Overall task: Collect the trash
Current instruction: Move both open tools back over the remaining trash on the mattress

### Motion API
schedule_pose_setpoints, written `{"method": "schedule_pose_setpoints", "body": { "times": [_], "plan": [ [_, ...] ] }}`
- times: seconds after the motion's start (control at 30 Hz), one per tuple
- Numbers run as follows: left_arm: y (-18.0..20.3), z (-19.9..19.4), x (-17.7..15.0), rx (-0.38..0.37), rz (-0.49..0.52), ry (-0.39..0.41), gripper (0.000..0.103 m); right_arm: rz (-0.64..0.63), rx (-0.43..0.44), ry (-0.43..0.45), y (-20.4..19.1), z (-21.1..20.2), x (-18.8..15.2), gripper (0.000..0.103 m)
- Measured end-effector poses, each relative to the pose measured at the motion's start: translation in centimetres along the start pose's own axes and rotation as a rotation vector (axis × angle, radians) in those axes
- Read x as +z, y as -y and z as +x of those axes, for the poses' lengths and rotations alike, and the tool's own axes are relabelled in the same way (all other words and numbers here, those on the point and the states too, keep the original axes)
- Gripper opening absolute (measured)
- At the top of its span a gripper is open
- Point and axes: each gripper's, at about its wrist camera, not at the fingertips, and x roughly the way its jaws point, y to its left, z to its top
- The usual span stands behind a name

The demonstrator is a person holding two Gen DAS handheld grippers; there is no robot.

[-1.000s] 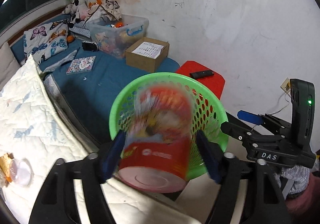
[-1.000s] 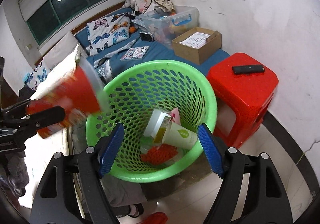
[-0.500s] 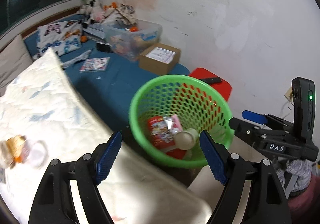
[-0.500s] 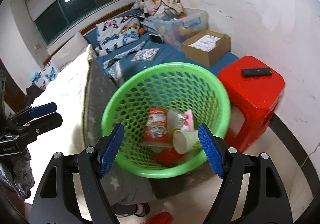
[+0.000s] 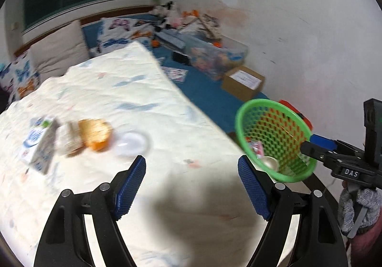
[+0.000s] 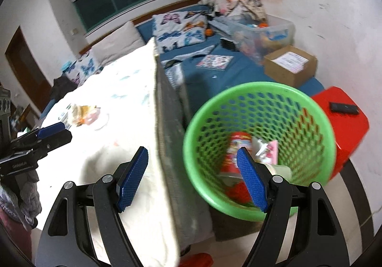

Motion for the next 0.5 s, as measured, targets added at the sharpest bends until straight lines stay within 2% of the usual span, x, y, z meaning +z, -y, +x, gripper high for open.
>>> {"method": "schedule_pose_setpoints", "body": {
  "times": [0.27,0.5],
  "plan": [
    [-6.6,-2.6,-1.8,0.108,-0.129,0.022,0.071,-0.094,0.072,-0.036,-5.3,2.7,0.8,0.076],
    [-10.7,-3.7,-3.4,0.161,-0.2,0.02,0.07,-0.179,0.14,-0.073,-10.3,5.9,1.2,0.076]
  ]
}}
